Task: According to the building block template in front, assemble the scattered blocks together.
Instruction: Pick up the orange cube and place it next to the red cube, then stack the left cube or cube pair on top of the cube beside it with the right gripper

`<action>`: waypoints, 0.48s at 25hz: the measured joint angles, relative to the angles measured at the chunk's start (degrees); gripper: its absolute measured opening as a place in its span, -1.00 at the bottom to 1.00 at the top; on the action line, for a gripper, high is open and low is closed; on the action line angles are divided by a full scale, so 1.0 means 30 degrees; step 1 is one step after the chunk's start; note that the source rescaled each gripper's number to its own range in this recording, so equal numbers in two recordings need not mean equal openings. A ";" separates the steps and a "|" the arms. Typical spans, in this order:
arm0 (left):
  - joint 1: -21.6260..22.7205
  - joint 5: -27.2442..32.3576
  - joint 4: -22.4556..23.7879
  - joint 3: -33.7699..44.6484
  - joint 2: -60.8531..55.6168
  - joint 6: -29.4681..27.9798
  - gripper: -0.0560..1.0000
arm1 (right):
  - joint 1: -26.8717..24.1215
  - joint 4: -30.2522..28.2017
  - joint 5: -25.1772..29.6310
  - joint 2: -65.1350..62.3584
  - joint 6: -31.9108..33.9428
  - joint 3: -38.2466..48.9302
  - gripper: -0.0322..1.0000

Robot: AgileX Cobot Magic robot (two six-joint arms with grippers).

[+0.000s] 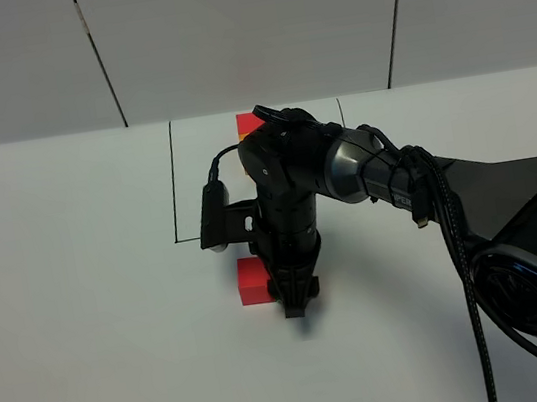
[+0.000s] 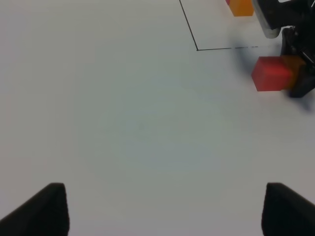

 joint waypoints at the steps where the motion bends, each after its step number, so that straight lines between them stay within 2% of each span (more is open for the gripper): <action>1: 0.0000 0.0000 0.0000 0.0000 0.0000 0.0000 0.39 | 0.0018 0.0046 0.0019 -0.0110 0.0238 0.0038 0.21; 3: 0.0000 0.0000 0.0000 0.0000 0.0000 0.0000 0.39 | 0.0037 0.0102 0.0064 -0.0601 0.0508 0.0046 0.73; 5: 0.0000 0.0000 0.0000 0.0000 0.0000 0.0000 0.39 | 0.0078 0.0147 0.0172 -0.1241 0.0923 0.0046 0.97; 9: 0.0000 0.0000 0.0000 0.0000 0.0000 0.0000 0.39 | 0.0123 0.0147 0.0345 -0.3141 0.3247 0.0046 1.00; 12: 0.0000 0.0000 0.0000 0.0000 0.0000 0.0000 0.39 | 0.0052 0.0147 0.0228 -0.4983 0.5990 0.0046 1.00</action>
